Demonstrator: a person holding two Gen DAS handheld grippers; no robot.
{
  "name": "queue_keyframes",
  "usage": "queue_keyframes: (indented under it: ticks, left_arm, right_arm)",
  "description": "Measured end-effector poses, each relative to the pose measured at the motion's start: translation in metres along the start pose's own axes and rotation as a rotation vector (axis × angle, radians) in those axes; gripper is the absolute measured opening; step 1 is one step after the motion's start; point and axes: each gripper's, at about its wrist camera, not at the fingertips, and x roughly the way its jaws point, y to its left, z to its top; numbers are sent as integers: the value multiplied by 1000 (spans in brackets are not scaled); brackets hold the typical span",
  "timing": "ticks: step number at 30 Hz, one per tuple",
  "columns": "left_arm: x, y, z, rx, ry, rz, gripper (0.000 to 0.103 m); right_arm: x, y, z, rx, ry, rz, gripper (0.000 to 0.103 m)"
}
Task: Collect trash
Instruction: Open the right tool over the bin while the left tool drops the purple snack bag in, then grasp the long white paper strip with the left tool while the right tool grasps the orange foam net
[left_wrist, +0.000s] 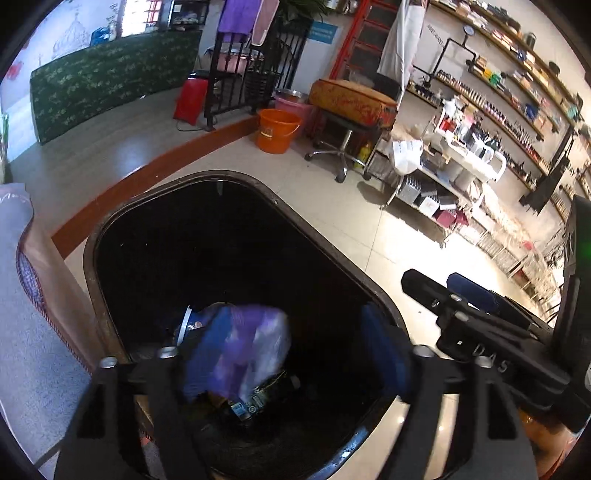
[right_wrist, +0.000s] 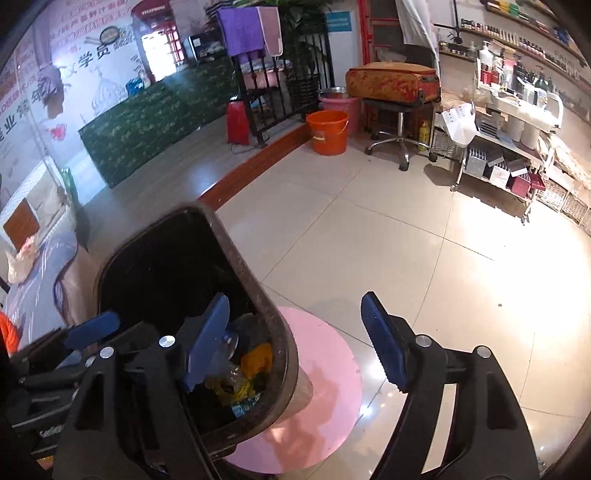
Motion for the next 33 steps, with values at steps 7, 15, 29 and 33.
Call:
queue_keyframes:
  ticks: [7,15,29,33]
  left_arm:
    - [-19,10,-4,-12,-37,65,84]
    - [-54,23,-2,-4,-100,170,90]
    - [-139,106,-45,-169,-174,433,97]
    - [-166,140,-67,-246,-184,514,97]
  right_arm:
    - [-6,-10,8,44,-32,-41,82]
    - [-9,7,9,20,-31,-32,83]
    - [-1,135,-18,-206,84,233,84]
    - [-9,187,-30,-326,106,349,84]
